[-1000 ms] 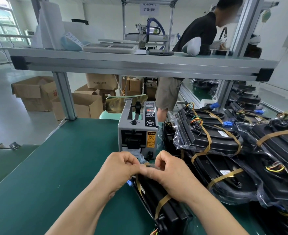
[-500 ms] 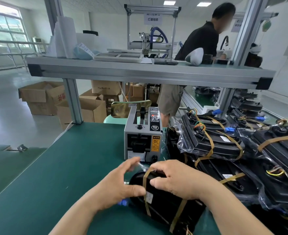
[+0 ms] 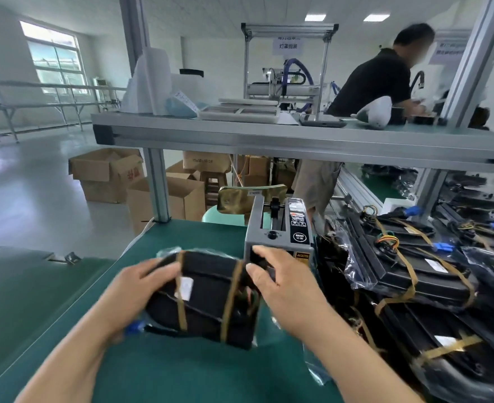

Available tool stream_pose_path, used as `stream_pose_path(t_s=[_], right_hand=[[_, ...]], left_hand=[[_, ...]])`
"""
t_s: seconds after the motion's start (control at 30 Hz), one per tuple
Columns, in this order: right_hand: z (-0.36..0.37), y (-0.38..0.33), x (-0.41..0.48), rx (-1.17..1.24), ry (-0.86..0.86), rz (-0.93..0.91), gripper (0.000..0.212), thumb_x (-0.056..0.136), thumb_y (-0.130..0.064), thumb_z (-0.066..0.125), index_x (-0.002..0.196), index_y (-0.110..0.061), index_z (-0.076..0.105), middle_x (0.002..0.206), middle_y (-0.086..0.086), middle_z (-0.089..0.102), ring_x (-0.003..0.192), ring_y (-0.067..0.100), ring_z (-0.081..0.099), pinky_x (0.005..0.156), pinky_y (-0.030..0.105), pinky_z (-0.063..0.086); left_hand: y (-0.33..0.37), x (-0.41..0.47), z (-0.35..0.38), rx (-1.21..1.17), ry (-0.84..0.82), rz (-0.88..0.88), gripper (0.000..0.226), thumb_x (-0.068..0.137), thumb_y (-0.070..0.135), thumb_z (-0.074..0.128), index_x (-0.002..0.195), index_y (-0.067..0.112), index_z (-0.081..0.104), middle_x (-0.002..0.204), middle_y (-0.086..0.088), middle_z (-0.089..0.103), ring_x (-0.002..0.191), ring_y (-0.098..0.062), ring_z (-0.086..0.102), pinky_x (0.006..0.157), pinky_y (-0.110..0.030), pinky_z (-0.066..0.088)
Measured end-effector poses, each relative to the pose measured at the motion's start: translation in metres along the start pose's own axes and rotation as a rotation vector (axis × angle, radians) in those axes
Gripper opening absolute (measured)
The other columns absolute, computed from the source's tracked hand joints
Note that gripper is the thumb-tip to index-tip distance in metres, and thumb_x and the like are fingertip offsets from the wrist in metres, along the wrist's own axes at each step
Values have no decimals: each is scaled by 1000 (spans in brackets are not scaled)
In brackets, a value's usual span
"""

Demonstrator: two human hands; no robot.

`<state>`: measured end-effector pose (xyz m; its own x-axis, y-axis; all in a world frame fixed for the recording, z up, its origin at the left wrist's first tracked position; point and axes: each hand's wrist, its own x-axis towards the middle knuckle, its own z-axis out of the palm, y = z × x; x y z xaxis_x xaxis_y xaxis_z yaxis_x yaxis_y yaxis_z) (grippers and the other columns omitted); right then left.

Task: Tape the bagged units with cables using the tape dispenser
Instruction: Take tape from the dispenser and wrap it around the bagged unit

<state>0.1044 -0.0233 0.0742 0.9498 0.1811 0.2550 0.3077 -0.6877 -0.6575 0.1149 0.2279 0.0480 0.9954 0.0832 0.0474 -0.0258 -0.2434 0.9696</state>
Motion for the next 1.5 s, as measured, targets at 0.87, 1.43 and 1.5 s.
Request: stream_pose_path(t_s=[0.87, 1.43, 1.5], right_hand=[[178, 29, 202, 949, 474, 761, 44, 97, -7, 54, 140, -17, 49, 83, -4, 61, 69, 11, 56, 61, 27, 42], [175, 36, 179, 787, 356, 754, 84, 94, -6, 54, 160, -27, 7, 162, 11, 27, 130, 29, 48, 107, 34, 38], [163, 29, 159, 815, 226, 738, 71, 97, -4, 52, 158, -18, 19, 154, 14, 39, 115, 28, 55, 90, 27, 43]], left_hand=[[-68, 286, -5, -6, 23, -218, 25, 86, 33, 77, 102, 15, 75, 85, -10, 77, 86, -31, 75, 81, -44, 61], [-79, 291, 40, 291, 143, -183, 51, 89, 39, 70, 134, 18, 59, 121, -5, 68, 98, -22, 66, 82, -32, 53], [-63, 267, 38, 370, 221, -143, 59, 89, 45, 67, 140, 19, 53, 134, -7, 58, 107, -26, 61, 79, -31, 49]])
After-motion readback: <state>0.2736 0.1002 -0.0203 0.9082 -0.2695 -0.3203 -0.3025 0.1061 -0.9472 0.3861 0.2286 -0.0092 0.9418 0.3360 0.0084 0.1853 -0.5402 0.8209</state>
